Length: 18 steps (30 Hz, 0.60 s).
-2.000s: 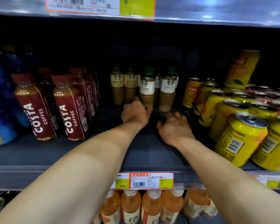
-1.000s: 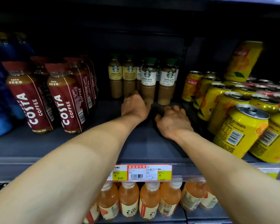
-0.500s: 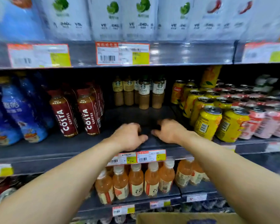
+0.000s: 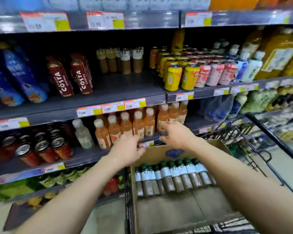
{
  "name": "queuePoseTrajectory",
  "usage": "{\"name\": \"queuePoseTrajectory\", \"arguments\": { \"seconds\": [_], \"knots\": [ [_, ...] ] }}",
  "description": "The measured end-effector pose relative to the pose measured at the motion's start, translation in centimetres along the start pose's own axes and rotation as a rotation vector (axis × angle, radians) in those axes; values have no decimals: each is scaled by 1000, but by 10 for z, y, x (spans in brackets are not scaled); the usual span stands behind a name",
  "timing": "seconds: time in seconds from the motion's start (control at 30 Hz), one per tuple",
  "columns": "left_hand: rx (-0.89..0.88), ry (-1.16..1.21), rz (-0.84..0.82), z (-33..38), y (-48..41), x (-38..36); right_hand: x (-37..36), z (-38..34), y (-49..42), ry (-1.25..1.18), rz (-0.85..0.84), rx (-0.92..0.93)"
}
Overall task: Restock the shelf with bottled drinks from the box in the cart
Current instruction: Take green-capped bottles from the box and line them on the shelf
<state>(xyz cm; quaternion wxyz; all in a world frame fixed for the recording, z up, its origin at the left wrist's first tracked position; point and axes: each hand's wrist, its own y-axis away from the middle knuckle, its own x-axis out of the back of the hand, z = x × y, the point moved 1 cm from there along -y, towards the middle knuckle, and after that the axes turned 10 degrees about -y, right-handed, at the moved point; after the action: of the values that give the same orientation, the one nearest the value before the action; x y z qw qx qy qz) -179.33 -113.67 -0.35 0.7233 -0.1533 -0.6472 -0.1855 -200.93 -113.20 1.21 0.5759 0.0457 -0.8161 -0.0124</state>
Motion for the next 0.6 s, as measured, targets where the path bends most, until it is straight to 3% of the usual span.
{"name": "queuePoseTrajectory", "arguments": {
  "seconds": [0.3,0.6],
  "knots": [
    [98,85,-312,60,46,-128,-106,99,71,-26,-244,-213],
    [333,207,-607,138,37,-255,-200,226,100,-53,-527,-396]
  ]
}}
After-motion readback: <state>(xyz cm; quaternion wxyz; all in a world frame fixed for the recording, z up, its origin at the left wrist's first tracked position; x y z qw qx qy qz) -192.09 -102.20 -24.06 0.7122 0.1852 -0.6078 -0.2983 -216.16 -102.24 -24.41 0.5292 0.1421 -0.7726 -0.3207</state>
